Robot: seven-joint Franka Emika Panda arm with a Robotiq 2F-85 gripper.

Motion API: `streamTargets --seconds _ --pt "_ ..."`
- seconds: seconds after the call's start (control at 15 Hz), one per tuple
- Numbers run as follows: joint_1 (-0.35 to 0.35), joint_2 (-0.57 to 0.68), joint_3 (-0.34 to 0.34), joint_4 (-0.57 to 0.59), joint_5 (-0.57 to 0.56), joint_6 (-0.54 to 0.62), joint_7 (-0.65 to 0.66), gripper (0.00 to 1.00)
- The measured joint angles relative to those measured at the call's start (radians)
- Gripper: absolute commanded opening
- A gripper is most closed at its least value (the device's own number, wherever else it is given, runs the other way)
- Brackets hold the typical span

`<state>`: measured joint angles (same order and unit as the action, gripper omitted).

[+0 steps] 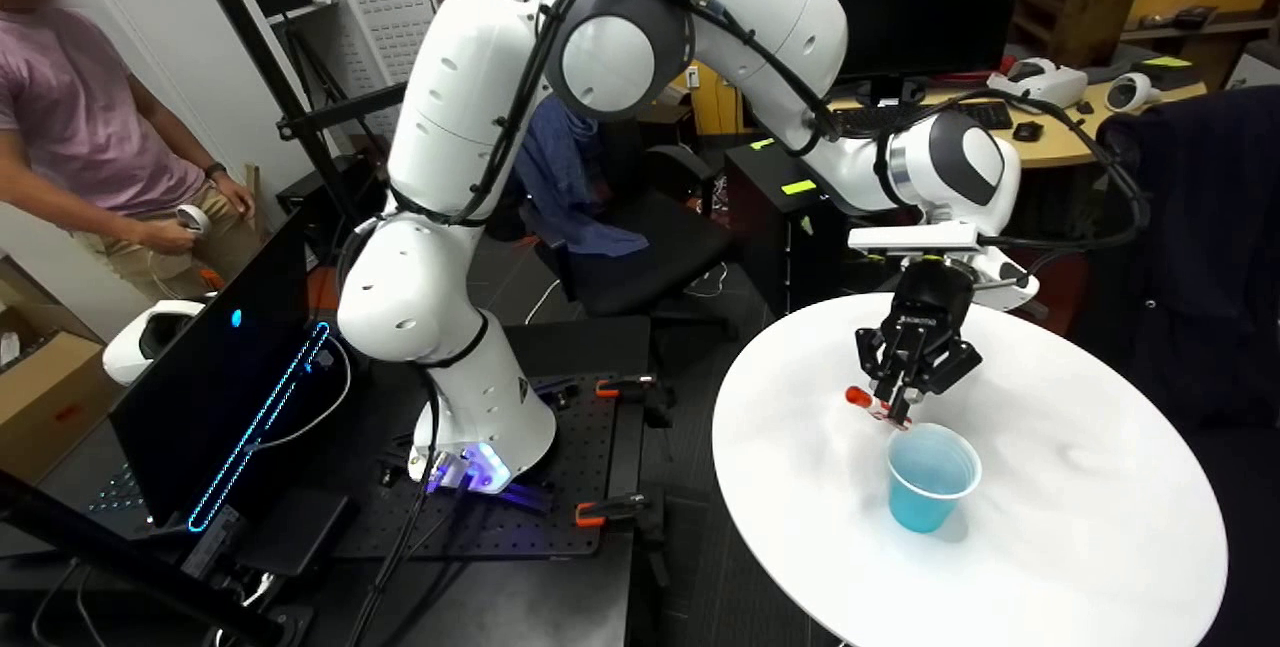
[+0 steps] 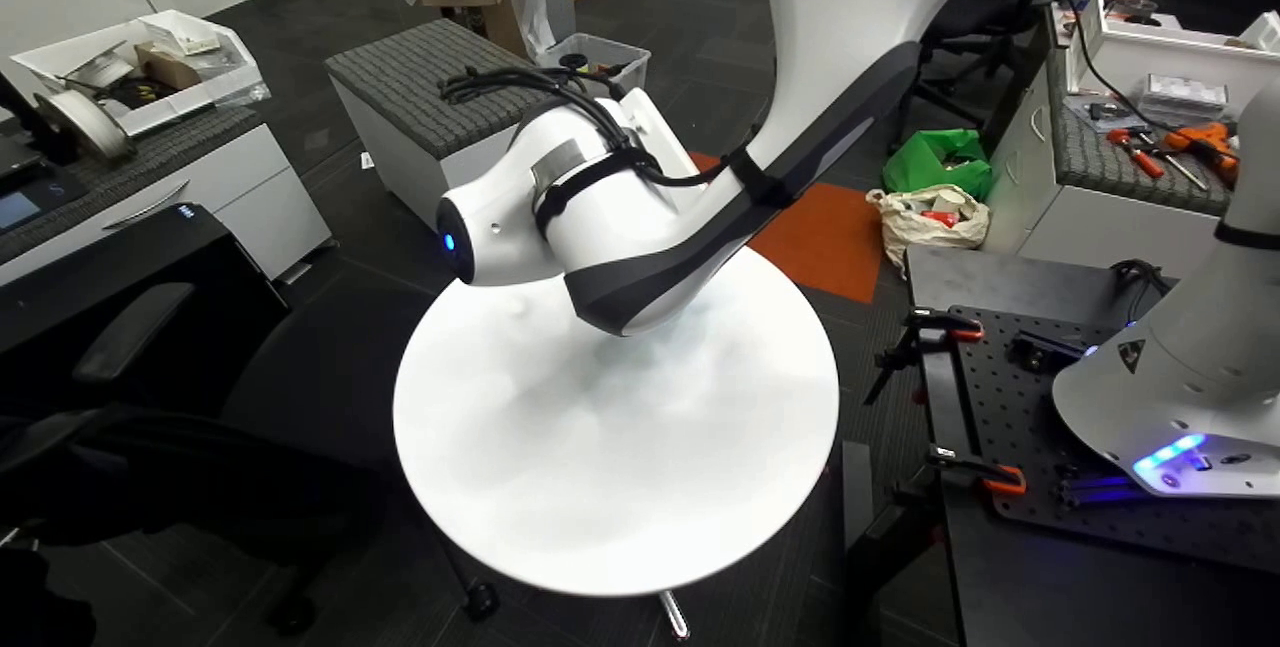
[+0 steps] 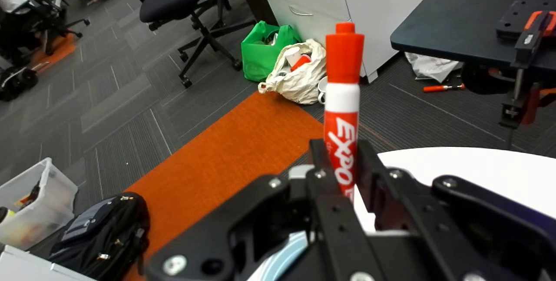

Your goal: Put the marker in the cup

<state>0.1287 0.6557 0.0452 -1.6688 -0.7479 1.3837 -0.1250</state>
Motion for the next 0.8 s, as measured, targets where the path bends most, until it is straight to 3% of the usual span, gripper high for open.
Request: streamTargets --seconds 0.8 --pt "-0.018 0.140 -0.006 0.165 0.000 -0.075 -0.134 0.05"
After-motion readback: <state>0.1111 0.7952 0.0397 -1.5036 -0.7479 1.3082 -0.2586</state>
